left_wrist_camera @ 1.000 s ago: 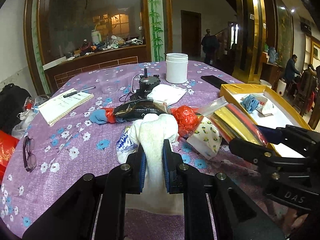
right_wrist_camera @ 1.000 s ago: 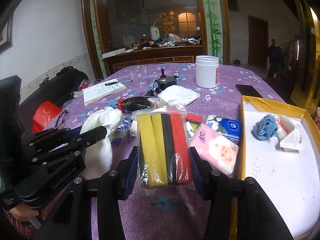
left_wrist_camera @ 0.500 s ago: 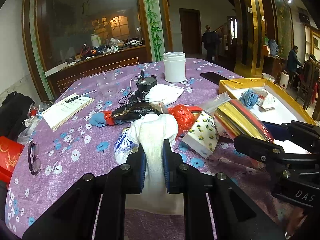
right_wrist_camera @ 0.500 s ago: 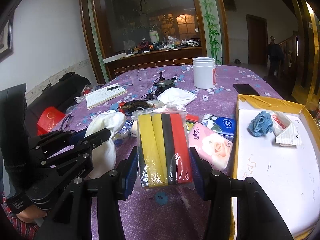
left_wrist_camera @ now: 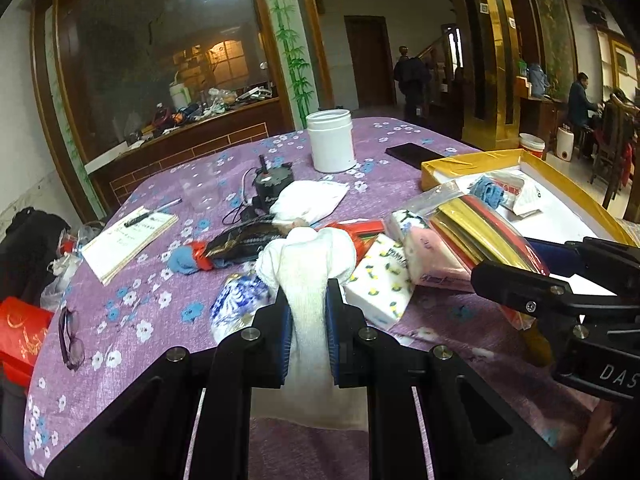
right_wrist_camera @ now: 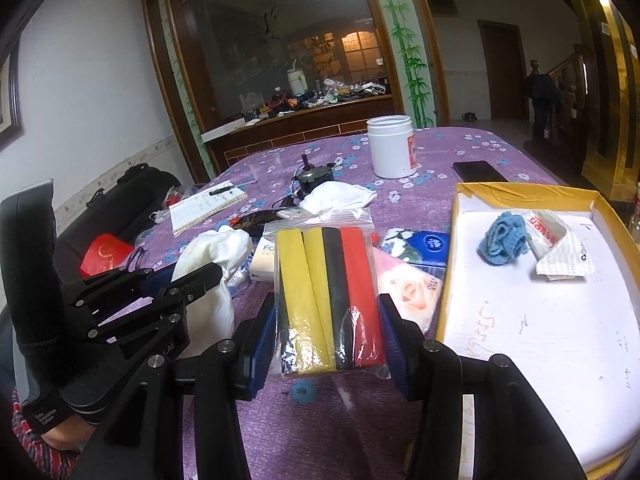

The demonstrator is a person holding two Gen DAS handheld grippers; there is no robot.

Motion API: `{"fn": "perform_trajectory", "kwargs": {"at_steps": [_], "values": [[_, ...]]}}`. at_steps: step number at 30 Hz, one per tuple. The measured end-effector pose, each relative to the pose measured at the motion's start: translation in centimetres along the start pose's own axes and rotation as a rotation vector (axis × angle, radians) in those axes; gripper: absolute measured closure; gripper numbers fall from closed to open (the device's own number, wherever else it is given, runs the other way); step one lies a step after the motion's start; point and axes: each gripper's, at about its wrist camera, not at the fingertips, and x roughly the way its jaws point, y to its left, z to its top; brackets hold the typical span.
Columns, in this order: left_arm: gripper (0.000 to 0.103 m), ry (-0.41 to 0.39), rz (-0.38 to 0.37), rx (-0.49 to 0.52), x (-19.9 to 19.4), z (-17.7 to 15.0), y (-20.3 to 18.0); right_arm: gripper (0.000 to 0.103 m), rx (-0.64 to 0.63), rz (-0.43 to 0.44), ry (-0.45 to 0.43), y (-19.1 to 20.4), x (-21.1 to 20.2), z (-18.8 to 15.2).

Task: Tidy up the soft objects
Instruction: 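Carry the white cloth and striped sponge pack over the box with both tools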

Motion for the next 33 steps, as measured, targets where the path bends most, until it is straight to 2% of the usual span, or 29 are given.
{"fn": "perform_trajectory", "kwargs": {"at_steps": [13, 19, 23, 29, 33], "values": [[0.091, -0.009, -0.036, 0.084, 0.3, 2.5, -4.5, 0.054, 0.095, -0.017, -0.032, -4.1, -1.4, 0.0], [0.091, 0.015, -0.133, 0.077, 0.8, 4.6, -7.1, 0.054, 0.152, -0.047, -0.067, -7.1, -3.0, 0.3], [0.091, 0.056, -0.236, 0.043, 1.4, 6.1, -9.2, 0.054, 0.204, -0.093, -0.092, -9.9, -4.5, 0.5], [0.091, 0.166, -0.383, 0.005, 4.4, 7.2, -13.2, 0.054, 0.271, -0.168, -0.088, -14.2, -6.0, 0.2], [0.091, 0.242, -0.421, -0.011, 6.1, 6.7, -15.4, 0.054, 0.303, -0.233, -0.045, -16.6, -6.6, -0.4]]}}
